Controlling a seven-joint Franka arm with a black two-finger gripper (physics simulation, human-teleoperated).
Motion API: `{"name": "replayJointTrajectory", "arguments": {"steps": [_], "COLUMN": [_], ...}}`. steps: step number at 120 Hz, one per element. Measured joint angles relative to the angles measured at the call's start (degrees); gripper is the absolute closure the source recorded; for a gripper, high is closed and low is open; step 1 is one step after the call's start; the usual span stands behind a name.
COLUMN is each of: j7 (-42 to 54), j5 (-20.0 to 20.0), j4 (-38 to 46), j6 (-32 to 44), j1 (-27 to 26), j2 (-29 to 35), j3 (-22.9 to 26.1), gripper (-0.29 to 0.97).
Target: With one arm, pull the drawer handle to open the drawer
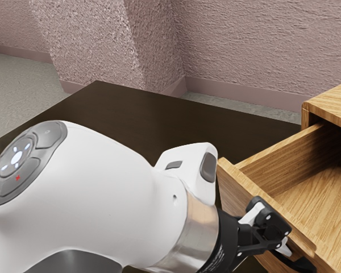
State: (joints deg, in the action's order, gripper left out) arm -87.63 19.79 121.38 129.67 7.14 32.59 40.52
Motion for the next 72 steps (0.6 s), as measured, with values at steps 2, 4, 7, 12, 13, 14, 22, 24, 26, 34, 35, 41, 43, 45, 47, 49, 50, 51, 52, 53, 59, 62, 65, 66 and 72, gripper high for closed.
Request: {"name": "replayJointTrajectory", "arguments": {"steps": [2, 4, 7, 12, 13, 14, 22, 24, 26, 34, 35, 41, 43, 45, 47, 49, 50, 51, 52, 53, 59, 62, 65, 66, 72], "j7": [0.0, 0.0, 0.0, 0.0, 0.0, 0.0, 0.0, 0.0, 0.0, 0.0, 0.0, 0.0, 0.0, 0.0, 0.0, 0.0, 0.0, 0.0, 0.0, 0.0, 0.1, 0.1, 0.1, 0.1, 0.1], "j5": [0.0, 0.0, 0.0, 0.0, 0.0, 0.0, 0.0, 0.0, 0.0, 0.0, 0.0, 0.0, 0.0, 0.0, 0.0, 0.0, 0.0, 0.0, 0.0, 0.0, 0.0, 0.0, 0.0, 0.0, 0.0], "j4": [0.0, 0.0, 0.0, -0.1, -0.1, -0.2, -0.2, -0.2, -0.3, -0.3, -0.3, -0.4, -0.4, -0.4, -0.4, -0.5, -0.5, -0.5, -0.5, -0.5, -0.7, -0.9, -1.1, -1.2, -1.5], "j6": [0.0, 0.0, 0.0, 0.0, 0.0, 0.0, 0.0, 0.0, 0.0, 0.0, 0.0, 0.0, 0.0, 0.0, 0.0, 0.0, 0.0, 0.0, 0.0, 0.0, 0.1, 0.1, 0.1, 0.1, 0.1], "j1": [0.0, 0.0, 0.0, 0.0, 0.0, 0.0, 0.0, 0.0, 0.0, -0.1, -0.1, -0.1, -0.1, -0.1, -0.1, -0.1, -0.1, -0.1, -0.1, -0.1, -0.1, -0.2, -0.2, -0.2, -0.2], "j2": [0.1, 0.1, 0.2, 0.2, 0.2, 0.2, 0.3, 0.4, 0.4, 0.6, 0.6, 0.6, 0.6, 0.6, 0.7, 0.7, 0.8, 0.8, 0.8, 0.8, 0.9, 0.9, 1.0, 1.0, 1.0], "j3": [0.0, 0.0, 0.0, 0.1, 0.1, 0.0, 0.0, 0.1, 0.0, 0.0, 0.0, 0.0, 0.0, 0.0, 0.0, 0.0, 0.0, 0.0, 0.0, 0.0, 0.0, 0.0, 0.0, 0.0, 0.0], "gripper": [0.22, 0.22, 0.22, 0.22, 0.22, 0.22, 0.22, 0.22, 0.22, 0.22, 0.22, 0.22, 0.22, 0.22, 0.22, 0.22, 0.22, 0.22, 0.22, 0.22, 0.22, 0.22, 0.22, 0.22, 0.22]}}
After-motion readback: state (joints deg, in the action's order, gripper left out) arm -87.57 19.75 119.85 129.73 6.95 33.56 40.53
